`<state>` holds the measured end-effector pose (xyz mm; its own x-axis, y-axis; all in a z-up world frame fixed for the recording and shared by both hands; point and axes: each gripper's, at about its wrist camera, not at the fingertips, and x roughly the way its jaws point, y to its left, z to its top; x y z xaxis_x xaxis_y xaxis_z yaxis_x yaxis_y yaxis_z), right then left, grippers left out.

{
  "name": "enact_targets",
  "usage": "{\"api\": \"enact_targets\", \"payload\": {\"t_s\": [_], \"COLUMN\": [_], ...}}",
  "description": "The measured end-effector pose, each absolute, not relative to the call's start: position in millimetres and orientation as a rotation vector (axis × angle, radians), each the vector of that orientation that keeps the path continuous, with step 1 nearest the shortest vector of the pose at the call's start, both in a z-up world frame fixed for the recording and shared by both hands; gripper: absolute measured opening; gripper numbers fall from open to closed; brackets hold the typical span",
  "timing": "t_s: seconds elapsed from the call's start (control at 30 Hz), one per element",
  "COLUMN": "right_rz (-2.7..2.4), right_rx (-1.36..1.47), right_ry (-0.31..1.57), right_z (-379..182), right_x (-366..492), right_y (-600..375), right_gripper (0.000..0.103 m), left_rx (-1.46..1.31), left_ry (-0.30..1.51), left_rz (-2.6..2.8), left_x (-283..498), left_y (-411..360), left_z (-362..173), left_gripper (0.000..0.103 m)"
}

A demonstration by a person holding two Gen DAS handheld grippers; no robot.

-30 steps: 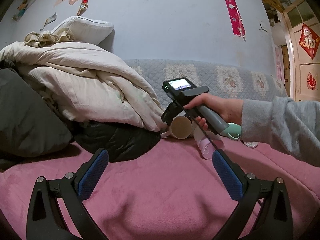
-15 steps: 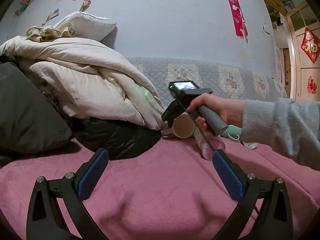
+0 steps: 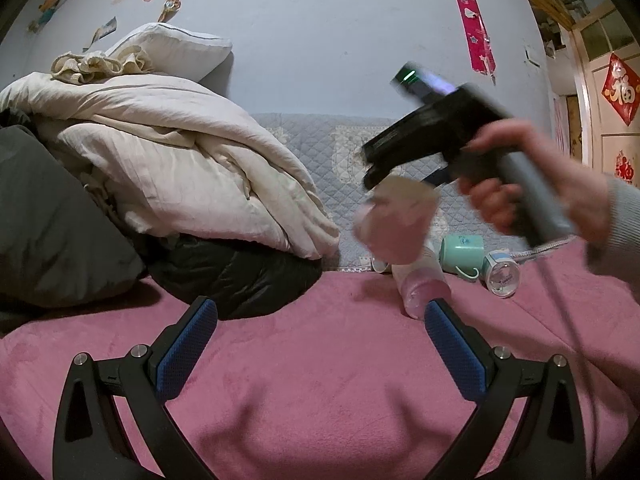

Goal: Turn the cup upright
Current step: 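Carry the mug with the right tool toward the left tool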

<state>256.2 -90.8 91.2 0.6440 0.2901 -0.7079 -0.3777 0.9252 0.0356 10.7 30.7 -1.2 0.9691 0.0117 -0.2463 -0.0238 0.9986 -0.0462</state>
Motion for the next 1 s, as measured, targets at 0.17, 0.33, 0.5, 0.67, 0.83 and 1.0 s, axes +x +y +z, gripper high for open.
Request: {"api": "enact_targets", "payload": {"t_s": [0.17,0.33,0.5,0.67,0.83,1.0], "right_rz": [0.422,0.392,0.337,0.272,0.295,0.334], "right_rx": [-0.105,-0.090,-0.037,-0.096,-0.094,-0.137], "right_ry": [0.752,0.846,0.807,0.643,0.748,0.798], "right_z": [90,44,42,49,11,9], "right_x": [184,158,158,153,140,98], "right_y": [-118,-139,-158,-158,-172,-190], "right_gripper": [0.082,0.082,0.082,0.082,0.083,0.082], "left_rx": [-0.046,-0.036,-0.044,-0.040,-0.034,-0.039], "left_ry": [0.253,0.253,0.260,0.259,0.265,0.263], "left_rz": [0.018,0.020,0.019,0.020,0.019,0.018], "left_x": [12,12,13,14,16,15], "left_y": [31,29,30,30,29,31], "left_z": [-1,-1,-1,-1,-2,-2], "left_gripper": [0.103,0.103,0.103,0.103,0.103,0.103]}}
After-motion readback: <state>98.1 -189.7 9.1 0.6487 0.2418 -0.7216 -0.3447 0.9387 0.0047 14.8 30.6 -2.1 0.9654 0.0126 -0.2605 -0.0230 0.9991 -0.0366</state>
